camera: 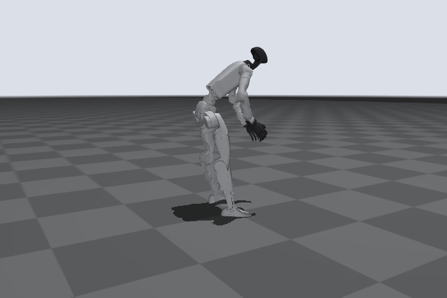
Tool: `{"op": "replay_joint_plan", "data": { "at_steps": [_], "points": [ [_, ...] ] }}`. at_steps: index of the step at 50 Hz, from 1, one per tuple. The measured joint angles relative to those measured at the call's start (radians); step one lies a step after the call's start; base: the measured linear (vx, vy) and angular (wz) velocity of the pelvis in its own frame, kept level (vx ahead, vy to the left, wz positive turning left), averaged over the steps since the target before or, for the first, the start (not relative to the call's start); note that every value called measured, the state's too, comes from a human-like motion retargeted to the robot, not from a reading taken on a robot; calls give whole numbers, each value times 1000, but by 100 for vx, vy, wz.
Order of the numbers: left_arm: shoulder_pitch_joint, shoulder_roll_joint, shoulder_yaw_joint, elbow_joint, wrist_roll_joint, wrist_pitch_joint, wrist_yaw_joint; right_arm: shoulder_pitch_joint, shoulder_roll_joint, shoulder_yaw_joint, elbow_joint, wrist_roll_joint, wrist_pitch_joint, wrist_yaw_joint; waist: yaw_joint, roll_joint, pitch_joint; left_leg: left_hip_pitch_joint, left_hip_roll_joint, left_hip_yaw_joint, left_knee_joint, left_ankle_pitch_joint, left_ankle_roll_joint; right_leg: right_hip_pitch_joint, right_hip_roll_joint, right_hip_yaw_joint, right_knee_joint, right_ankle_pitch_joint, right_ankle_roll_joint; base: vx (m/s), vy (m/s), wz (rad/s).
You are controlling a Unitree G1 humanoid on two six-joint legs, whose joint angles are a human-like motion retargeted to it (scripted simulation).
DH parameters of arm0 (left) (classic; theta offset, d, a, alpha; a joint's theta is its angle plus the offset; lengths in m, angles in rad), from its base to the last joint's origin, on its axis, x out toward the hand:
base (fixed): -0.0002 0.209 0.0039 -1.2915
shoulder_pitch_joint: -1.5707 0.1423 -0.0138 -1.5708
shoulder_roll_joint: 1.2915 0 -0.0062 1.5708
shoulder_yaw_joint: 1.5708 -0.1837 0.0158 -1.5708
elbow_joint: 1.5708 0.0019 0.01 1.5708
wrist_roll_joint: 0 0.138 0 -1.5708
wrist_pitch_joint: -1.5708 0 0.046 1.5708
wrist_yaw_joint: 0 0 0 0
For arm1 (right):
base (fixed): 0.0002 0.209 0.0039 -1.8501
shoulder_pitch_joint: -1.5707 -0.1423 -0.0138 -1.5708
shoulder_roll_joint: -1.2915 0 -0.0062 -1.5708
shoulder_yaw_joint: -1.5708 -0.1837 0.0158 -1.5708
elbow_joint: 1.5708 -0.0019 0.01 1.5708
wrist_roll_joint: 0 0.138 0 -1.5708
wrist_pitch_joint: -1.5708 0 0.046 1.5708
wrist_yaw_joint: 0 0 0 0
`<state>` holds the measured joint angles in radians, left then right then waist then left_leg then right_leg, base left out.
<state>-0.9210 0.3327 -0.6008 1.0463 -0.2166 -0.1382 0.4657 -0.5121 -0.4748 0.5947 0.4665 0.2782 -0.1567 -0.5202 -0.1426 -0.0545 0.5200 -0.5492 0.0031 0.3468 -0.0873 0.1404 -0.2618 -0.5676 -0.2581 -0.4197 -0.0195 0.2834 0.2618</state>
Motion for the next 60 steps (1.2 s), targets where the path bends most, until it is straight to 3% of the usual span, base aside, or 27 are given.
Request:
{"op": "replay_joint_plan", "data": {
  "at_steps": [5, 8, 10, 15, 18, 23, 28, 34, 38, 42, 45, 49, 55, 60],
  "points": [
    [-140, 103, -119, 36, 22, 32, 53, -91, -24, 52, -179, -87, -9, -66, -56, 9, 0, -208, 74, 83, 0, 35, 0, -209, 67, -26, -48, 58, 0, -11, -29, 10],
    [-224, 195, -175, 79, -1, 42, 53, -130, -12, 83, -267, -114, -19, -93, -94, -22, 0, -319, 103, 100, 0, 87, 0, -325, 101, -6, -67, 93, 0, -1, -15, -39],
    [-320, 273, -252, 149, -60, 35, 37, -192, 41, 176, -295, -97, -27, -132, -137, -86, 0, -387, 113, 120, 0, 112, 0, -410, 110, 32, -68, 112, 0, 4, -6, -56],
    [-492, 377, -190, 257, -173, 45, -5, -206, 79, 156, -360, -130, -37, -162, -227, -138, 0, -537, 139, 164, 0, 157, 0, -579, 136, 36, -61, 137, 0, 2, -3, -23],
    [-614, 401, -183, 292, -324, 63, 13, -221, 76, 150, -378, -140, -9, -199, -266, -160, 0, -595, 145, 163, 0, 155, 0, -655, 143, 82, -68, 148, 0, 12, -1, -15],
    [-716, 397, -196, 284, -352, 68, -52, -212, 97, 116, -379, -144, 2, -218, -314, -164, 0, -662, 149, 186, 0, 156, 0, -735, 146, 102, -68, 152, 0, 9, 4, -3],
    [-631, 335, -253, 69, -278, 0, -88, -171, 103, 88, -346, -159, 16, -205, -305, -140, 0, -664, 147, 203, 0, 143, 0, -746, 145, 114, -68, 143, 0, 9, 0, 0],
    [-325, 306, -269, -469, -341, -150, -136, -102, 80, 41, -274, -211, 67, -174, -233, -88, 0, -601, 141, 215, 0, 124, 0, -693, 144, 131, -68, 134, 0, 6, -1, -14],
    [-151, 342, -274, -720, -344, -233, -149, -77, 26, 24, -280, -180, 55, -154, -178, -48, 0, -564, 142, 220, 0, 117, 0, -658, 148, 131, -68, 129, 0, 1, 0, -3],
    [-11, 418, -211, -805, -273, -259, -90, -46, 15, -23, -294, -165, 27, -143, -131, -32, 0, -536, 146, 222, 0, 112, 0, -630, 154, 133, -68, 122, 0, 1, -4, -7],
    [40, 465, -143, -746, -214, -241, -9, -34, 5, -37, -309, -160, 3, -154, -107, -31, 0, -527, 147, 224, 0, 110, 0, -623, 156, 134, -68, 119, 0, -3, -3, 5],
    [7, 484, -47, -511, -115, -175, 14, -33, -8, -39, -322, -154, -36, -153, -112, -22, 0, -548, 150, 238, 0, 123, 0, -637, 156, 98, -63, 118, 0, -9, -1, 14],
    [-280, 484, -27, -67, -222, -63, 68, -100, -47, 56, -331, -138, -25, -158, -167, -54, 0, -598, 133, 216, 0, 116, 0, -688, 144, 119, -68, 137, 0, -2, 3, 19],
    [-563, 457, -59, 226, -332, -5, 29, -138, -37, 100, -324, -135, -26, -170, -237, -85, 0, -663, 133, 205, 0, 125, 0, -744, 142, 100, -68, 147, 0, -8, 4, 23]
  ]
}}
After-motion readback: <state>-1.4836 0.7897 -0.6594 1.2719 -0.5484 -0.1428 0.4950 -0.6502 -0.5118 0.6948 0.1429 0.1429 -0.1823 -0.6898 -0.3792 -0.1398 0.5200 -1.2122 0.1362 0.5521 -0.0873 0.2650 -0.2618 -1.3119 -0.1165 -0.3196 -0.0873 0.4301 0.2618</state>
